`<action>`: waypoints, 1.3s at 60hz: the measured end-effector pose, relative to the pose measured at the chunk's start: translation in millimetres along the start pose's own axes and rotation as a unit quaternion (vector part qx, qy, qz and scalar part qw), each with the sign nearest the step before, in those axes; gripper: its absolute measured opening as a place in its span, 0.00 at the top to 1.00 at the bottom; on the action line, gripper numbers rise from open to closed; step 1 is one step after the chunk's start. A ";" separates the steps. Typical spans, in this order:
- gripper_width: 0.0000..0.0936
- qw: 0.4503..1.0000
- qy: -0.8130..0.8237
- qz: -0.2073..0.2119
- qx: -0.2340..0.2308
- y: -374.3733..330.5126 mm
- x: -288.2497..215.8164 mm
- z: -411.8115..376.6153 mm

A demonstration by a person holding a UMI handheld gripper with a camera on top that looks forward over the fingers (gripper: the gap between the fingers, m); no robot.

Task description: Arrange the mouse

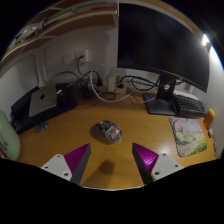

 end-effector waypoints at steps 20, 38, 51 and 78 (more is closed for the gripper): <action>0.08 1.000 -0.005 0.009 0.014 71.4 -15.0 7.2; 0.08 1.000 -0.011 0.009 0.028 105.5 -33.9 25.0; 0.10 0.999 0.001 0.000 0.032 118.6 -37.5 34.7; 0.60 0.999 0.006 0.034 0.015 65.6 -80.1 62.0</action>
Point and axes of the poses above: the point between the fingertips, and its own axes, seen from behind it with the camera up: z to the right, x down, y forward, the way the camera looks, the point moved 5 cm from there along -y, backward, against the way the camera looks, and after that the axes turned 13 degrees about -y, right-handed, at the moved point
